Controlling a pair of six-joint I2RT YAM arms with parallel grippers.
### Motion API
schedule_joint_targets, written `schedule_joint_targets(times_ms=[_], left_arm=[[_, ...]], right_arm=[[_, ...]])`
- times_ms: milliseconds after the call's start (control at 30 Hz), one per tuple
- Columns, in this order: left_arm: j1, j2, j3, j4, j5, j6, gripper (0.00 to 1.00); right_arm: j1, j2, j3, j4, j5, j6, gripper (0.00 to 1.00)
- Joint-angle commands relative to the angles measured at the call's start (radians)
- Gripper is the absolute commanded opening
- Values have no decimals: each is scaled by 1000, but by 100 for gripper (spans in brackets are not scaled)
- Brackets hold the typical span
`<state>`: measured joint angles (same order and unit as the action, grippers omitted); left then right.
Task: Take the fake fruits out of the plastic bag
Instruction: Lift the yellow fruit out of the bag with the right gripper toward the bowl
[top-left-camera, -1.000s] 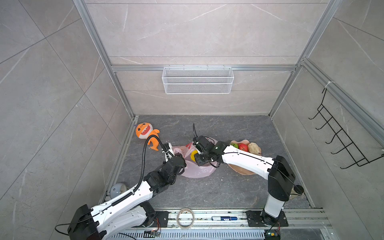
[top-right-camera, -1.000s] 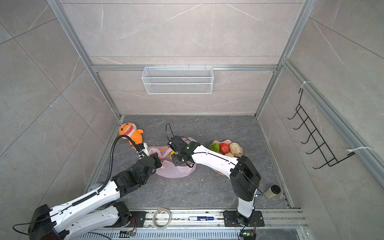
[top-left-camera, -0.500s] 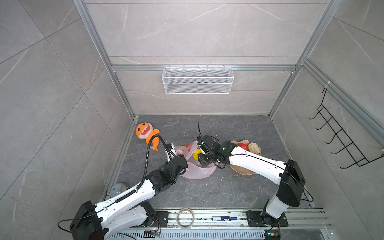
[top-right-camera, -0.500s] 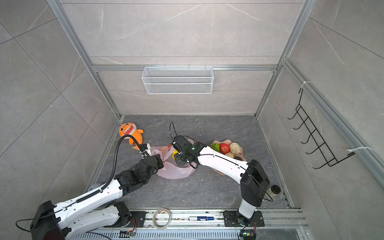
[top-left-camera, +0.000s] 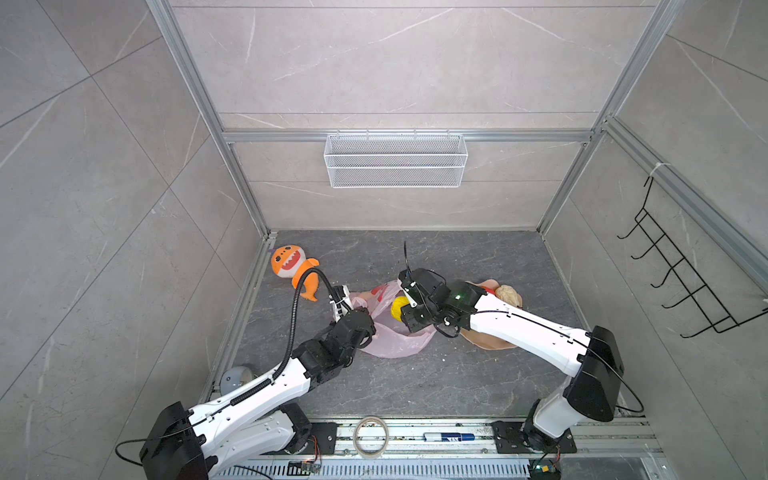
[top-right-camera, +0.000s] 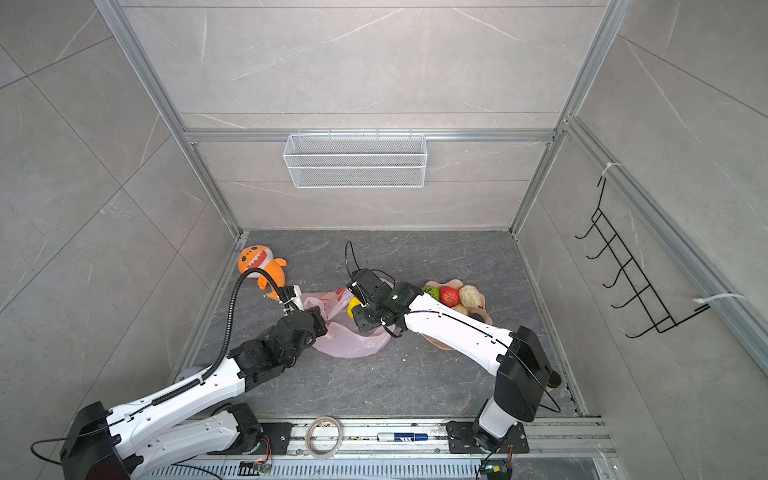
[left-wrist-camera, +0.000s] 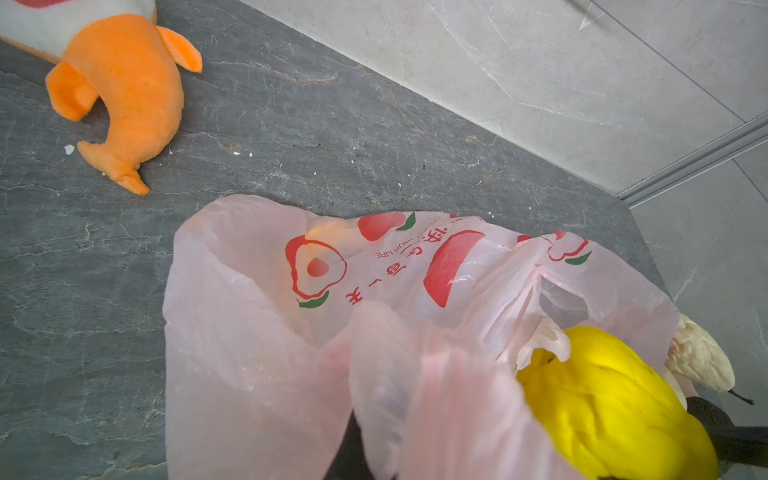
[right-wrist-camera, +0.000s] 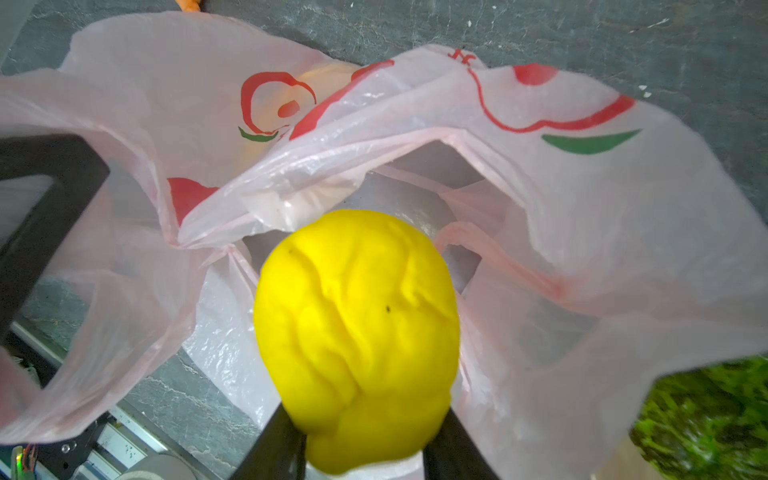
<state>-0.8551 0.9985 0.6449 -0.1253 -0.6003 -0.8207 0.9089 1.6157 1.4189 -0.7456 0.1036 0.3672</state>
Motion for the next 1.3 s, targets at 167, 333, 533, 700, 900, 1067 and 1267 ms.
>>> schedule_joint_targets(times_ms=[167,333,533,700,900,1067,1267], left_arm=[[7,-7,33,43,-12,28,0],[7,-16,34,50,-15,31,0],[12,5,47,58,-21,48,0],[16,20,54,66,-15,50,0],[16,2,49,54,-9,44,0],[16,-17,41,45,-7,39,0],[16,-25,36,36,0,30,0]], right_arm=[[4,-56,-19,-33,-2,27,41],[4,-90,-33,-51,0,36,40],[5,-145,-61,-76,2,53,40],[4,-204,-91,-100,35,73,40],[5,-295,-147,-124,124,96,40],[0,-350,-166,-176,217,122,39],[-54,-412,-209,-198,284,148,38]])
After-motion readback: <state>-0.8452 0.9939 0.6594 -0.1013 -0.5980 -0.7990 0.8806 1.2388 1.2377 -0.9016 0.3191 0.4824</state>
